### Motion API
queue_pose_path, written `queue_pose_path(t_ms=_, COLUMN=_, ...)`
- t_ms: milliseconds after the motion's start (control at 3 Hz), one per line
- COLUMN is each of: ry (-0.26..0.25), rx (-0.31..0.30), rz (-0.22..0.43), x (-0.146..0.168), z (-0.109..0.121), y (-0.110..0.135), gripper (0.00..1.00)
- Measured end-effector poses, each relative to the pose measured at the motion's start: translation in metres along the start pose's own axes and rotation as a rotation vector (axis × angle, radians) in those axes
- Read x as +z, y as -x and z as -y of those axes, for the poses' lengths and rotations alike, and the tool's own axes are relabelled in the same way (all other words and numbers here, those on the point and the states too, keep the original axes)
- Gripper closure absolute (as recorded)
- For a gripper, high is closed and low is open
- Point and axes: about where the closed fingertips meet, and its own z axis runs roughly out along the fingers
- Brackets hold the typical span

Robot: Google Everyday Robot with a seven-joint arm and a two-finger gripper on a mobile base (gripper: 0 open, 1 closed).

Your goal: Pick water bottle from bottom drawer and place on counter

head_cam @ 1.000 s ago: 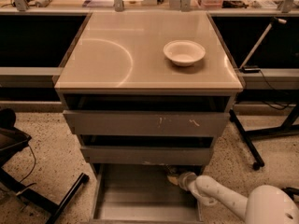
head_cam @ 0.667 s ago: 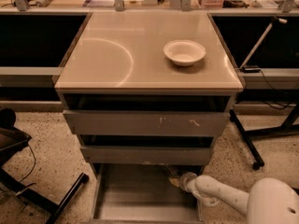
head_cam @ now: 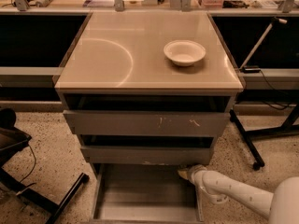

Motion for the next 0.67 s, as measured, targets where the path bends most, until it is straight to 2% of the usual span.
queue_pose_path(t_ms=333, ry=0.017, rx=0.002, rz=-0.039, x=0.007, z=-0.004, y=-0.010, gripper=1.00)
queue_pose_path(t_ms=667, ry=0.031, rx=0.041, rz=-0.117, x=-0.007, z=-0.014, y=-0.047, gripper=1.00)
